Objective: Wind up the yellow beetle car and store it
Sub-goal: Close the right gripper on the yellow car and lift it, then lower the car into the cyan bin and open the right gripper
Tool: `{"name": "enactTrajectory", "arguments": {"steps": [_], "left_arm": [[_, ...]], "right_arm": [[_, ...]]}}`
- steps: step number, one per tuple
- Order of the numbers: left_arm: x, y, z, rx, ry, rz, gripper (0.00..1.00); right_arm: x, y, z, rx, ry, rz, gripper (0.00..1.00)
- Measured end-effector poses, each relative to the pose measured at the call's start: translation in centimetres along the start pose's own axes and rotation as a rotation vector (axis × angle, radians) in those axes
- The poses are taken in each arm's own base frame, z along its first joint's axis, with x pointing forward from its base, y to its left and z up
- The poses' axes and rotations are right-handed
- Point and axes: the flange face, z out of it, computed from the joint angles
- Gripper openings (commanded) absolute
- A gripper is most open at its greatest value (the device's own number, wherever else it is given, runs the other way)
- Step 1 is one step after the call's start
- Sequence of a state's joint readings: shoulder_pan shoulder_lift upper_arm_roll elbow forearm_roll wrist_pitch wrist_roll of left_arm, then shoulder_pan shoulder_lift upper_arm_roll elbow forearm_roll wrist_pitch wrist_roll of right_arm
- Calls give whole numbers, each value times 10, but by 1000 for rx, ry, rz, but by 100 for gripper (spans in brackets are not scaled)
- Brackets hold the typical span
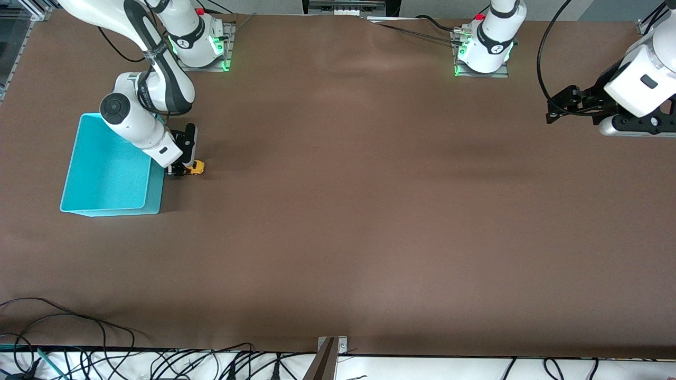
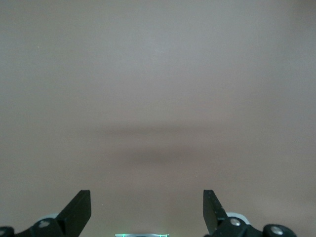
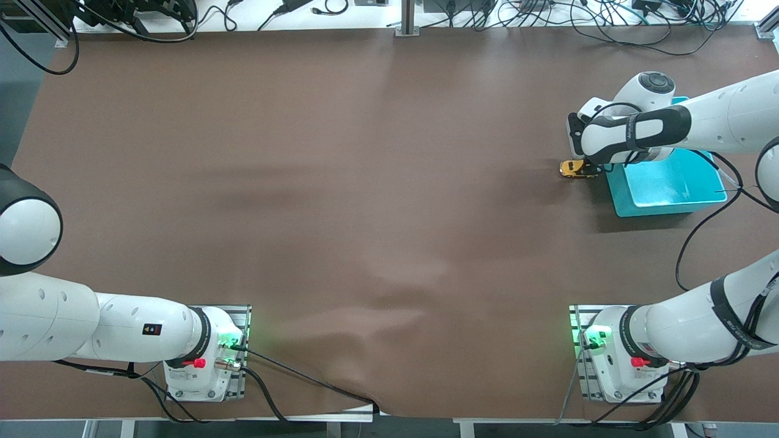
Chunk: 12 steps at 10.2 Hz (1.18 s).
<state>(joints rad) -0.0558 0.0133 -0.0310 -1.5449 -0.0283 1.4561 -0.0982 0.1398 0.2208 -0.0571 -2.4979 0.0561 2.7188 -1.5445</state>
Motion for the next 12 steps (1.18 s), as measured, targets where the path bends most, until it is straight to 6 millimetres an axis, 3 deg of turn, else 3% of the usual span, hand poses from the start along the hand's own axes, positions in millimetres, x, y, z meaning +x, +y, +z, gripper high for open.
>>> {"name": "enactTrajectory", "arguments": {"steps": [3,5,7,8,9,10,12], "left_arm": [[2,-6,1,-1,-1,-10,100],[0,10,1,3,-3,19,100],[-2,24,1,14,-1,38,100],[-2,21,0,14,0,32,100],[-1,16,0,13,1,24,100],[0,11,0,13,1,13,100],[1,-5,0,10,0,-16,100]], "right_arm": [[10,6,-25,9,10,26,0],[30,13,-72,35,21,111,0],[34,18,-123,9,31,179,0],[18,20,-141,-15,38,221,0],[-15,23,-151,-32,39,282,0],[-58,23,-153,-36,34,352,0],[-134,12,-137,-2,21,480,0]]}}
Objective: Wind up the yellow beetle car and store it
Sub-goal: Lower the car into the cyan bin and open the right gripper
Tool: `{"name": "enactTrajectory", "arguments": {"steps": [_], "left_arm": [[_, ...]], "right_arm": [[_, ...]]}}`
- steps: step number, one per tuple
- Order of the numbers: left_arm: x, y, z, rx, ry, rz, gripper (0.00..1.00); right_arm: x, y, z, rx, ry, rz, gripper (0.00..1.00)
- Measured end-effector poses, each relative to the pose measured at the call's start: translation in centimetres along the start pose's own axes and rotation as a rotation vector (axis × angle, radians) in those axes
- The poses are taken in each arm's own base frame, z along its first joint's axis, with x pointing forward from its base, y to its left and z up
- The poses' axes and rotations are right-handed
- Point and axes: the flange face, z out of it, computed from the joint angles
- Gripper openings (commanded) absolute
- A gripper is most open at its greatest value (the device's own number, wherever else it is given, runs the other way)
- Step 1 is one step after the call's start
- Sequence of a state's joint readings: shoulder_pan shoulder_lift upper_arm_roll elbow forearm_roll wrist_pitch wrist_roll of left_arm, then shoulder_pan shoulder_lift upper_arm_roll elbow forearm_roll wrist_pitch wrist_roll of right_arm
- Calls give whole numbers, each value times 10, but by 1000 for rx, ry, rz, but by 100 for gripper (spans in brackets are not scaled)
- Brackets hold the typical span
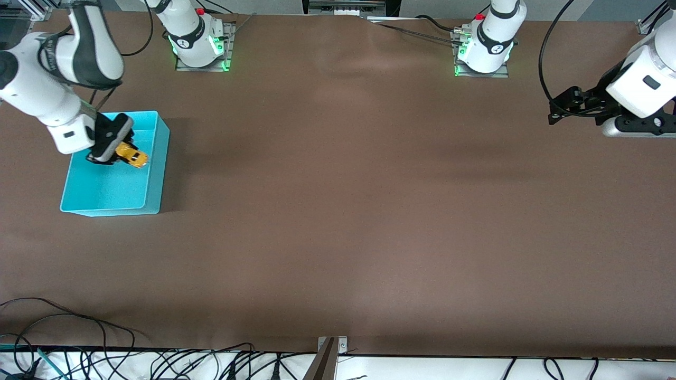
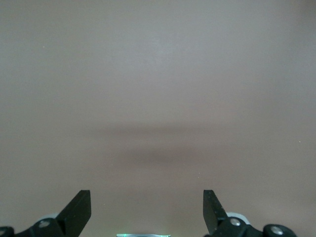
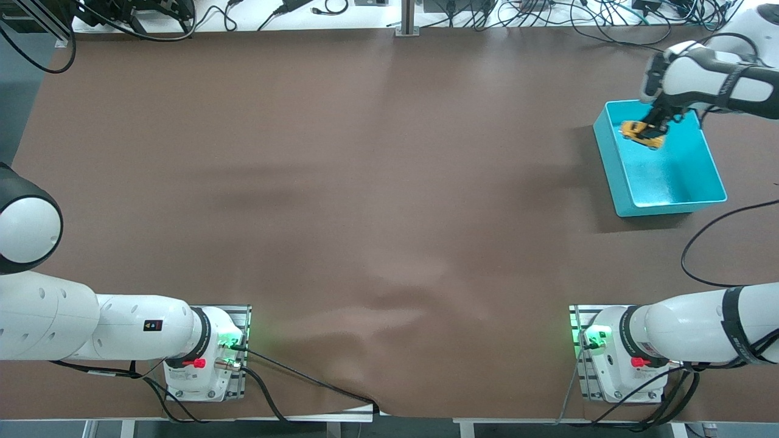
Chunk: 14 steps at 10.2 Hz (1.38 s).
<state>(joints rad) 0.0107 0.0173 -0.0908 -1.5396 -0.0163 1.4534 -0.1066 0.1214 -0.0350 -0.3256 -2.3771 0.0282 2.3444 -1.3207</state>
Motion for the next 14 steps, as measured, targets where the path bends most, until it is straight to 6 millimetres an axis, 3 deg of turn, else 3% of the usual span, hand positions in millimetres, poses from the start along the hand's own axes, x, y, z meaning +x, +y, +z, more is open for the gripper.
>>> {"name": "enactTrajectory", "arguments": {"steps": [2,6,8,12,13,14], "left_arm": [[0,-3,0,-1,0,-6,100],[1,-6,0,-1,0,-11,100],[2,-15,0,-3,0,-27,100],[2,-15,1,-3,-2,-28,100],[2,-15,1,-3,-2,-28,100],[2,-17,1,-3,-2,-30,100]], "right_arm": [[-42,10,36,44,-42,83,0],[-64,17,100,70,-114,121,0],[-65,14,118,91,-124,135,0],[-66,13,128,109,-124,156,0],[-66,13,129,109,-124,157,15],[-66,13,128,109,-124,157,38]]}}
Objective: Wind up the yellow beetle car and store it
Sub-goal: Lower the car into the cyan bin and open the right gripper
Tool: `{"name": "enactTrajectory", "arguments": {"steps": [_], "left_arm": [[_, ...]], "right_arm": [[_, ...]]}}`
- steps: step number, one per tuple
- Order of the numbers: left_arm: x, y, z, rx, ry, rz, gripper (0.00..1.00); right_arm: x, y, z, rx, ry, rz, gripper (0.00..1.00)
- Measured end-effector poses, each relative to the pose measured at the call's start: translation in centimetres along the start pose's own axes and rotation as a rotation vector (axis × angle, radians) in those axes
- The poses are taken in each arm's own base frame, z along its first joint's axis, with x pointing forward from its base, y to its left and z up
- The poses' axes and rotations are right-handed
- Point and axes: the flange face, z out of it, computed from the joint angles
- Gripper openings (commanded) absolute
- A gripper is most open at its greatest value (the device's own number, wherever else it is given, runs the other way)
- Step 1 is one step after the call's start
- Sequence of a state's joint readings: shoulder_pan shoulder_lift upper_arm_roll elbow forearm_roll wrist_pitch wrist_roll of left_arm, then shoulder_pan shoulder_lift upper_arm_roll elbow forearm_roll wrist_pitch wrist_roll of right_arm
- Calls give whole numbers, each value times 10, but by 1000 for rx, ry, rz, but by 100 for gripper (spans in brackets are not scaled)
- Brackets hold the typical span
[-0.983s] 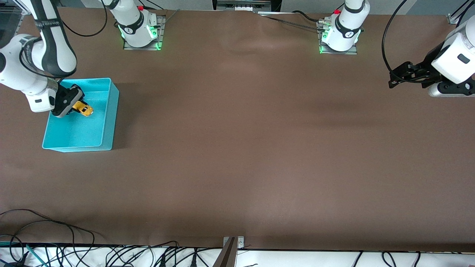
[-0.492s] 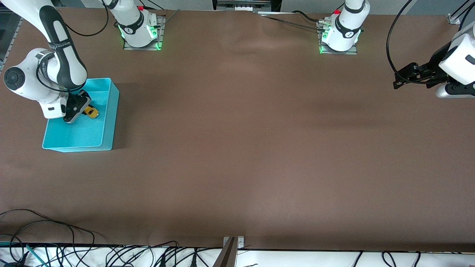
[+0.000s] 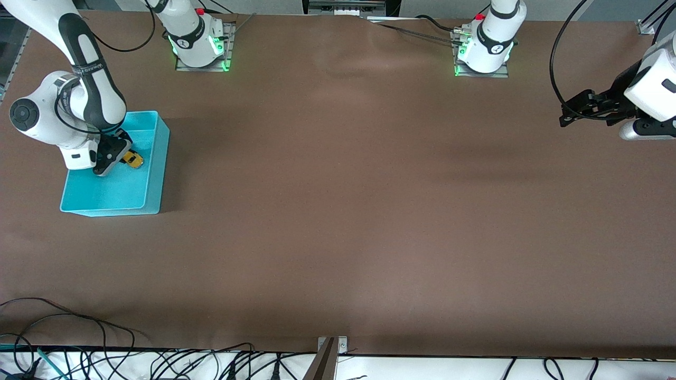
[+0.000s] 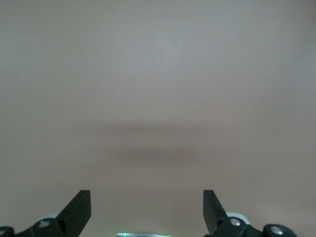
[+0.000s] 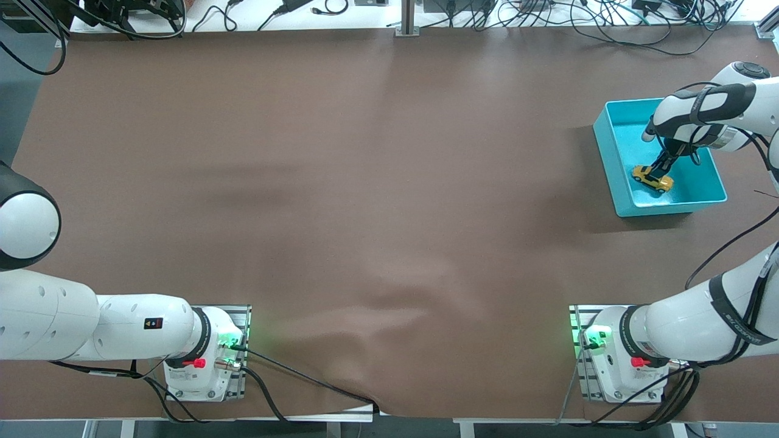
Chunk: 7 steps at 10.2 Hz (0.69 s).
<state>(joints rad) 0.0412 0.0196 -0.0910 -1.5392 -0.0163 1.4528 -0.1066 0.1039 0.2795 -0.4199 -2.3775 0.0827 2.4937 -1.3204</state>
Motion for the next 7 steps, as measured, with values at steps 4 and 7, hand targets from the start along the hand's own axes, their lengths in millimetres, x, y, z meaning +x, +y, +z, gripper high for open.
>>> {"name": "enactTrajectory", "arguments": {"steps": [4,7], "left_arm": [[0,-6,1,0,-8,-10,100],[-1,-5,3,-5,-21,-9,100]], "right_arm": [[1,1,-1,-3,1,5,77],[8,8,-16,-29,16,6,79]]}}
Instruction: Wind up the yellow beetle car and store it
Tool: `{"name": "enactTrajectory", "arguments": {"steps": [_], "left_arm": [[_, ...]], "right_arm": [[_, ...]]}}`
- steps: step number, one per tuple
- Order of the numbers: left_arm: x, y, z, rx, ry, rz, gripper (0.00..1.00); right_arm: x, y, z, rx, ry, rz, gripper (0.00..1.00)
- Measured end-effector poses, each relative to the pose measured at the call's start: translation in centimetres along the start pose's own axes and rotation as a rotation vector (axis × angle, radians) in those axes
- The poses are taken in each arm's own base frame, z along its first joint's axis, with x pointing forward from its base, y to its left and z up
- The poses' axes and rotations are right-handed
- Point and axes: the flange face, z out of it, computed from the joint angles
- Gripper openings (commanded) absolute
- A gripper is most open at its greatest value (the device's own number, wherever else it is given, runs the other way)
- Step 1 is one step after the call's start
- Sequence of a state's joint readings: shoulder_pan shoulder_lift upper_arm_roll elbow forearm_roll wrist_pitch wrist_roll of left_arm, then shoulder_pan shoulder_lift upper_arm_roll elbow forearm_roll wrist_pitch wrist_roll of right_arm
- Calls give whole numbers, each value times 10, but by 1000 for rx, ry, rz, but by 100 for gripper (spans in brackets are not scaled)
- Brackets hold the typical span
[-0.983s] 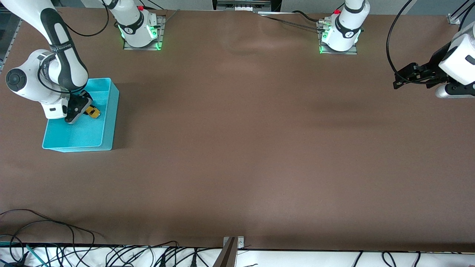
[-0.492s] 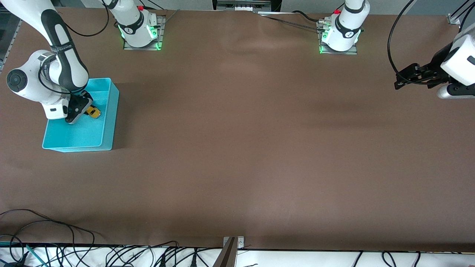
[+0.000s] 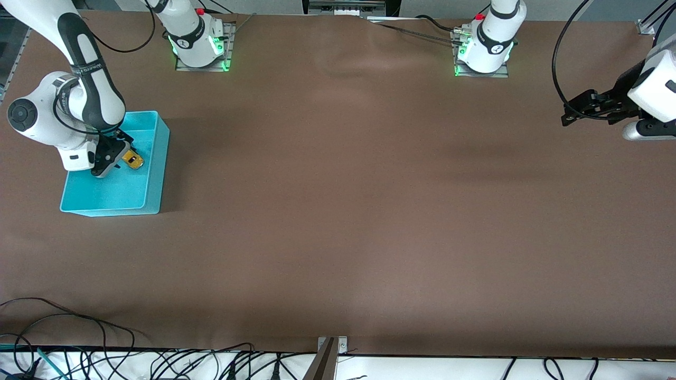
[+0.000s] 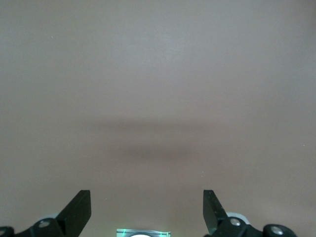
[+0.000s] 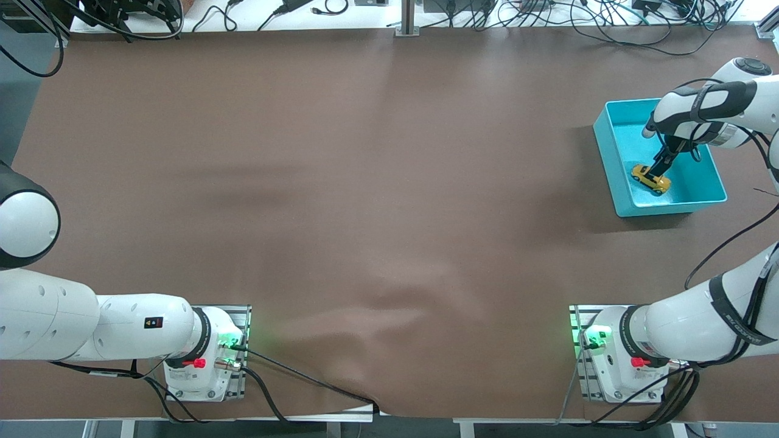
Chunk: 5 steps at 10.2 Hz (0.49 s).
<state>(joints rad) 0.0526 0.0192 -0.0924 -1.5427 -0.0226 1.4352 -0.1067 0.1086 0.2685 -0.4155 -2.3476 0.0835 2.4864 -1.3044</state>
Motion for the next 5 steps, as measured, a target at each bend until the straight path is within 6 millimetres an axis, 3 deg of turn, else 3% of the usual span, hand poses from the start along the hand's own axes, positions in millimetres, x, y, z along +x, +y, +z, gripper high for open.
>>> {"name": "enactTrajectory", "arguments": {"steps": [2,3,5], "left_arm": [[0,-3,2,0,-7,-5,100],[0,-3,2,0,-7,-5,100],[-1,-3,3,0,-10,-5,100]], "right_arm": [[15,14,-45,23,20,54,94],[23,24,-77,50,22,125,100],[44,38,-150,81,19,287,100]]}}
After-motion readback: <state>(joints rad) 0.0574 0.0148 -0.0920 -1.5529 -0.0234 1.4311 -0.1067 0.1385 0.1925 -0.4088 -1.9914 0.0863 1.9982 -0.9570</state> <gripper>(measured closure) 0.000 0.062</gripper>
